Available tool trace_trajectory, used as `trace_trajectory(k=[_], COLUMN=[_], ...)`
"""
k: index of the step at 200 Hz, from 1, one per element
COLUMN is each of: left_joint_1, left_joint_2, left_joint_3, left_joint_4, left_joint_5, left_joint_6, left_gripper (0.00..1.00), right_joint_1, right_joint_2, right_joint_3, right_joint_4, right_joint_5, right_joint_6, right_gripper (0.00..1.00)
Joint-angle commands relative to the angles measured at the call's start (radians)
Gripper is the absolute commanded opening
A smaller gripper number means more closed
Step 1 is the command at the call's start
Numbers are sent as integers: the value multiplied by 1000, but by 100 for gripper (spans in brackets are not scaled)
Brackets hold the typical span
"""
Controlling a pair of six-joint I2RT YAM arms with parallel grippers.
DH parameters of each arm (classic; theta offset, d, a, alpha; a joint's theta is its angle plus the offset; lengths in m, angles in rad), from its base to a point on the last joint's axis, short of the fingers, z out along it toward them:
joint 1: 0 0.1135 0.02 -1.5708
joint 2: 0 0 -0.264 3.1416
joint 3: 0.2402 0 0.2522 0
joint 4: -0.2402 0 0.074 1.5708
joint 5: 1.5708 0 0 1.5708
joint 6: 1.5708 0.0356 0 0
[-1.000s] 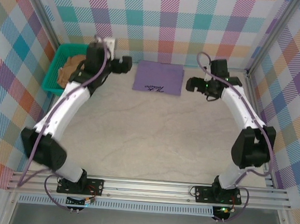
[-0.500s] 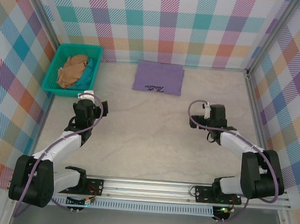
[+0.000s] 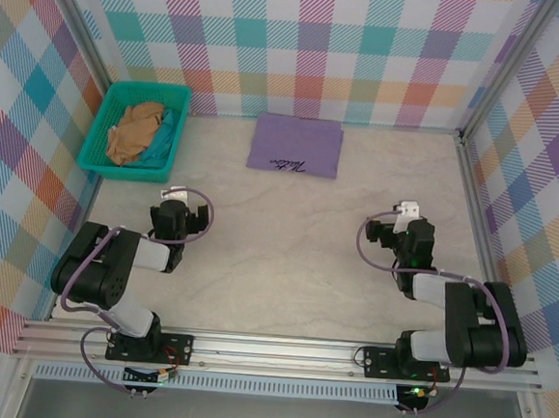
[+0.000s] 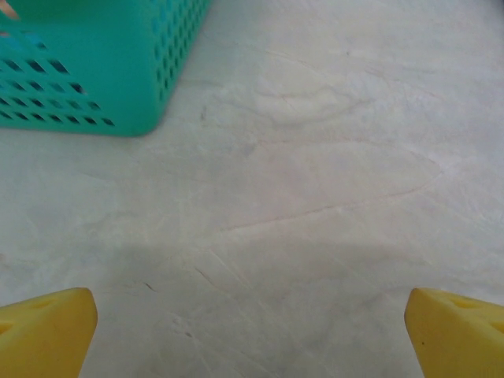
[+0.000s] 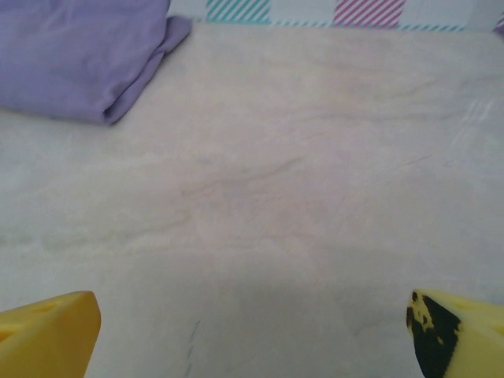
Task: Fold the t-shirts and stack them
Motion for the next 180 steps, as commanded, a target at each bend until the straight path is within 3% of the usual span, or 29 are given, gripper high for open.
trace_trajectory(k=[1, 6, 16, 27, 37, 49, 180], left_joint_1=[30, 30, 43, 52, 54, 54, 55], left_joint_2=[1, -3, 2, 0, 0, 0, 0], left_joint_3=[25, 30, 32, 38, 38, 37, 42], left_joint_4=[104, 83, 87, 68, 73, 73, 66], left_joint_5=[51, 57, 82, 103, 104, 105, 111], left_joint_6=[8, 5, 3, -2, -3, -3, -2], left_gripper=[100, 100, 99, 99, 99, 100, 100], right_joint_1=[-33, -32, -33, -33, -62, -99, -86], right_joint_2=[165, 158, 108, 151, 138, 145, 144], right_joint_3=[-30, -23, 35, 77, 135, 131, 136], right_joint_4=[353, 353, 145, 132, -12, 15, -1], right_joint_5=[-106, -131, -137, -159, -193, -224, -198], right_joint_6=[26, 15, 14, 6, 33, 61, 56], right_gripper=[99, 99, 99, 99, 99, 99, 99])
